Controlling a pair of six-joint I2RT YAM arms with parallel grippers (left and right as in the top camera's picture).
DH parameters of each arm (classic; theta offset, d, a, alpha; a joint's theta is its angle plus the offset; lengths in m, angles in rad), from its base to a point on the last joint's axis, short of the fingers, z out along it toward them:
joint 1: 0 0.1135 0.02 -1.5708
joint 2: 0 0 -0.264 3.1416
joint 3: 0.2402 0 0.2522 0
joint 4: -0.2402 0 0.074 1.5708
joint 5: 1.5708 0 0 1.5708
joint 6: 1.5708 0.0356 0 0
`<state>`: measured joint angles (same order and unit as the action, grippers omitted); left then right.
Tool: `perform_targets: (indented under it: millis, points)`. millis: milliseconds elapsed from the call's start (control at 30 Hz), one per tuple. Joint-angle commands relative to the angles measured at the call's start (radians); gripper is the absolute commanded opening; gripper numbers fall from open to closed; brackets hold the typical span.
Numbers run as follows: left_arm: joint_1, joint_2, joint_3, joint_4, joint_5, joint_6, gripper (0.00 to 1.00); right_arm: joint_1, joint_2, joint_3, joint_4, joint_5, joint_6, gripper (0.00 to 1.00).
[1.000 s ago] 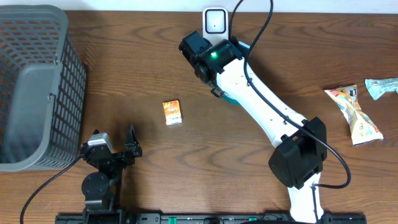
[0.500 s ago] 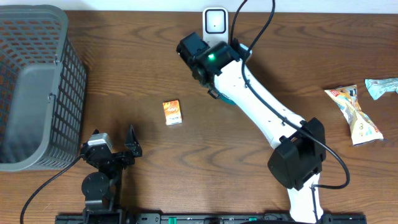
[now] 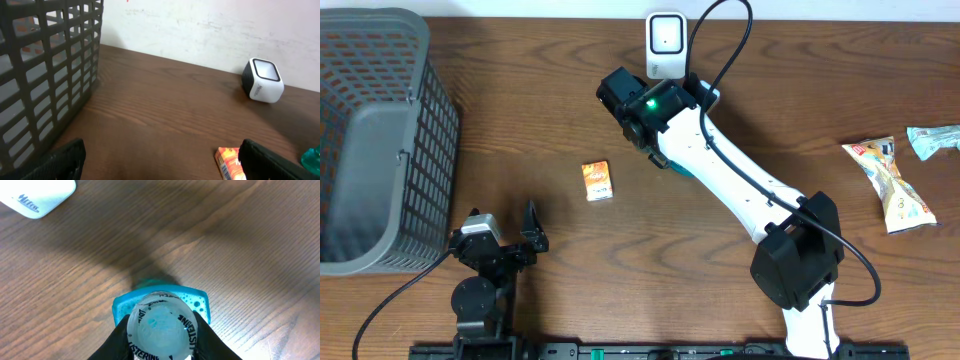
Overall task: Scan the item barcode
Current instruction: 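Lift the mouthwash bottle and hold it up toward the scanner, then tilt the bottle and present its label to the scanner face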
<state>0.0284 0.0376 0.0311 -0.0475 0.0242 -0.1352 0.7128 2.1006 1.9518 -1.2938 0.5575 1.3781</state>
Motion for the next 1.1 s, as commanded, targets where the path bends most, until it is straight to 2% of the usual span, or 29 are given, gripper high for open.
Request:
perform_targets:
  millis: [0, 67, 167, 467, 533, 633, 667, 767, 967, 1067]
  points:
    - [0.002, -0.001, -0.027, -0.021, -0.006, -0.009, 0.98, 0.002, -0.034, -0.006, 0.0, 0.035, -0.005, 0.29]
    - [0.002, -0.001, -0.027, -0.021, -0.006, -0.009, 0.98, 0.002, -0.034, -0.006, 0.0, 0.035, -0.027, 0.4]
    - [0.002, -0.001, -0.027, -0.021, -0.006, -0.009, 0.98, 0.0, -0.034, -0.005, 0.0, 0.035, -0.084, 0.5]
    - [0.002, -0.001, -0.027, -0.021, -0.006, -0.009, 0.98, -0.014, -0.035, 0.045, -0.001, 0.035, -0.265, 0.62]
    - [0.002, -0.001, -0.027, -0.021, -0.006, -0.009, 0.98, -0.015, -0.037, 0.074, -0.001, 0.035, -0.312, 0.68]
    - [0.002, -0.001, -0.027, -0.021, -0.006, -0.009, 0.98, -0.019, -0.058, 0.14, -0.002, 0.025, -0.364, 0.93]
    - [0.002, -0.001, -0.027, -0.021, -0.006, -0.009, 0.98, -0.019, -0.074, 0.169, -0.001, 0.002, -0.388, 0.97]
    - [0.002, -0.001, -0.027, -0.021, -0.006, -0.009, 0.98, -0.019, -0.119, 0.224, 0.01, -0.057, -0.486, 0.99]
    - [0.002, -0.001, -0.027, -0.021, -0.006, -0.009, 0.98, -0.018, -0.182, 0.239, -0.003, -0.201, -0.912, 0.99]
    - [0.002, -0.001, -0.027, -0.021, -0.006, -0.009, 0.98, -0.019, -0.18, 0.225, -0.065, -0.226, -1.023, 0.99]
